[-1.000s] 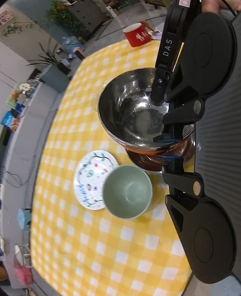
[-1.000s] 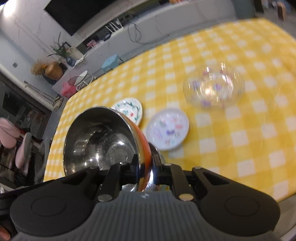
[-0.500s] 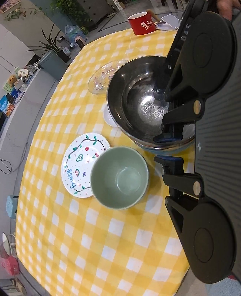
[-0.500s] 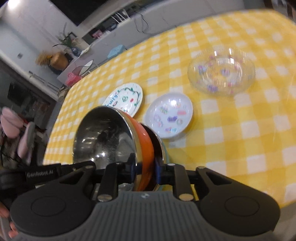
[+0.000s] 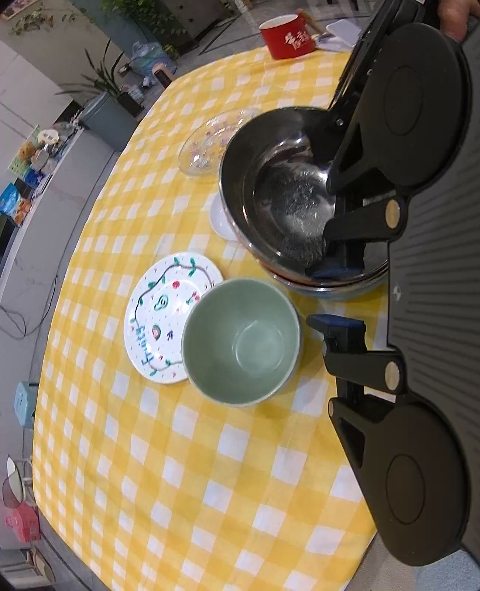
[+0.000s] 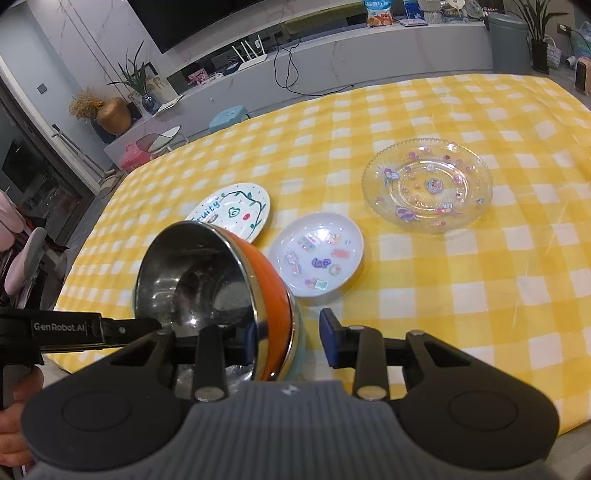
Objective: Organize plates and bowls
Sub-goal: 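Lower the orange bowl into the blue bowl and open both tools, then move both tools to the green bowl and grip its rim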
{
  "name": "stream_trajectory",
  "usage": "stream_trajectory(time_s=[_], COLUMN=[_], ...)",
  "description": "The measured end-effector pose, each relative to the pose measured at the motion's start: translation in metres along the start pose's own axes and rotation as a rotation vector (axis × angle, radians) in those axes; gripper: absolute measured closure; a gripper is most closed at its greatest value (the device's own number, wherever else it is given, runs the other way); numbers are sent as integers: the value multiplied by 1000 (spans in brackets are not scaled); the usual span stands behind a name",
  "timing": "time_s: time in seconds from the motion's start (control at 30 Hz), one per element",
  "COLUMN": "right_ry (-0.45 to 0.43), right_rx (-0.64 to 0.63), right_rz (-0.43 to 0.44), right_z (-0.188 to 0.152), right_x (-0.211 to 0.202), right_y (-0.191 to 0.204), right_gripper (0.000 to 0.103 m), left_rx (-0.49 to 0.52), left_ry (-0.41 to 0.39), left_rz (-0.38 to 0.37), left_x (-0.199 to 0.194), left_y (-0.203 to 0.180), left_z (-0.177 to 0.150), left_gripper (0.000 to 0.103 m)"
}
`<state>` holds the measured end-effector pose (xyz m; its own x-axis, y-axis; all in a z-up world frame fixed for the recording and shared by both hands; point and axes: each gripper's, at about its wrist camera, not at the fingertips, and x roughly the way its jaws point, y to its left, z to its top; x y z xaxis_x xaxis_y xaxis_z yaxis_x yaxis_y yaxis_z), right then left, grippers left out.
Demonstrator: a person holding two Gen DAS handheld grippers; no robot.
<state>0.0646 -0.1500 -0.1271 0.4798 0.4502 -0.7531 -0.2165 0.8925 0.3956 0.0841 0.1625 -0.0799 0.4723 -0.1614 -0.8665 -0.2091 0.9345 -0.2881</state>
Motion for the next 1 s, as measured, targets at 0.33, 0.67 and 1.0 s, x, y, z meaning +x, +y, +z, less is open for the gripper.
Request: stream_trajectory(time_s=[0.33, 0.67, 1.0], right_ry=[-31, -13, -138], right_rx=[142, 234, -8], right_rz=[52, 115, 259], right_z=[14, 15, 35], right_x=[11, 34, -23], right_y=[-14, -27, 8], right_gripper=[63, 63, 48], left_rx=[-57, -33, -85], left_ry=[-86, -89, -359], left_rz=[-58, -23, -111], left_x=[3, 11, -56], left_y=[-4, -12, 28], left_z=[11, 12, 13], left_gripper=[68, 68, 56])
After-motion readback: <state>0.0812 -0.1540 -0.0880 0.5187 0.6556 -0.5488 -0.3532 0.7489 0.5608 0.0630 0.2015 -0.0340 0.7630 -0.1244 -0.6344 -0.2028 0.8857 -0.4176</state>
